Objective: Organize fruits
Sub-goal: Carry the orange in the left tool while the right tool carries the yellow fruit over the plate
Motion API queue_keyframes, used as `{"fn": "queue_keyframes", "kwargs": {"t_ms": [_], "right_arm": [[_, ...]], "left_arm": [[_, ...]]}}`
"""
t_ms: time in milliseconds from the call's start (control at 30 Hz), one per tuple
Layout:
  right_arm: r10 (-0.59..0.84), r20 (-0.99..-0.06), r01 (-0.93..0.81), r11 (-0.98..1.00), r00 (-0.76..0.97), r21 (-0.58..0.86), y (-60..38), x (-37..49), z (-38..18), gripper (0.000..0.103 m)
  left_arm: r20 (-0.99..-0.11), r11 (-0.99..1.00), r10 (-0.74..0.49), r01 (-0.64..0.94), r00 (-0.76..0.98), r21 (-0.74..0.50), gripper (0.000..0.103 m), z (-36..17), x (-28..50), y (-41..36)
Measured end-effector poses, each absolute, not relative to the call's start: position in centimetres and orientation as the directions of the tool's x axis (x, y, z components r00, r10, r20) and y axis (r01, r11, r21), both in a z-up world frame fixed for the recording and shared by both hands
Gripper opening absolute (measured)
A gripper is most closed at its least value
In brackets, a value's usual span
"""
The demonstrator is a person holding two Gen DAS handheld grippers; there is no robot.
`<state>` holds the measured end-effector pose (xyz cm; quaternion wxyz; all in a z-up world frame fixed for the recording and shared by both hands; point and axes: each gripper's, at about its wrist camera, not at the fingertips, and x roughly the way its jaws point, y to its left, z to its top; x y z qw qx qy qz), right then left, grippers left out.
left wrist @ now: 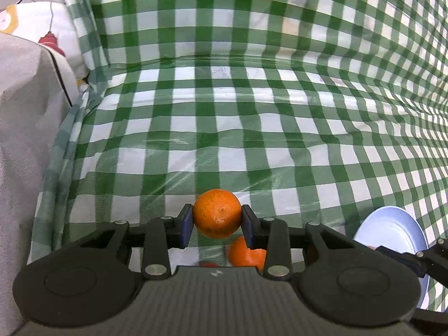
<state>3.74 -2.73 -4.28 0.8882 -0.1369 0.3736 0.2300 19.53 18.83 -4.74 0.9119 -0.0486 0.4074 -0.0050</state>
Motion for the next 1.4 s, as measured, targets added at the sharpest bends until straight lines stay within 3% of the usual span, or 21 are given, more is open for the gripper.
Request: {"fn": "queue_keyframes", "kwargs": {"t_ms": [833, 1133, 1400], "right_arm": [[0.25, -0.702, -0.417, 0.906, 0.666, -0.073, -8.6, 4.2, -3.5, 0.029], [0.156, -0.676, -0.249, 0.968, 0.72, -0.042, -14.5, 6.2, -2.5, 0.029], [0.137, -0.685, -0.227, 0.973, 0.716, -0.043, -15.6, 6.0, -3.2, 0.029]], "left_arm": [[-0.742, 0.996, -0.083, 0.066, 0.665, -0.053, 0.04, -4.9, 20.3, 13.9], [-0.741, 0.993, -0.108, 0.115, 0.663, -0.041, 0.04, -5.0, 21.5, 12.9], [-0.712, 0.97, -0.202, 0.24, 0.672, -0.049, 0.04, -4.8, 19.9, 9.1]]}}
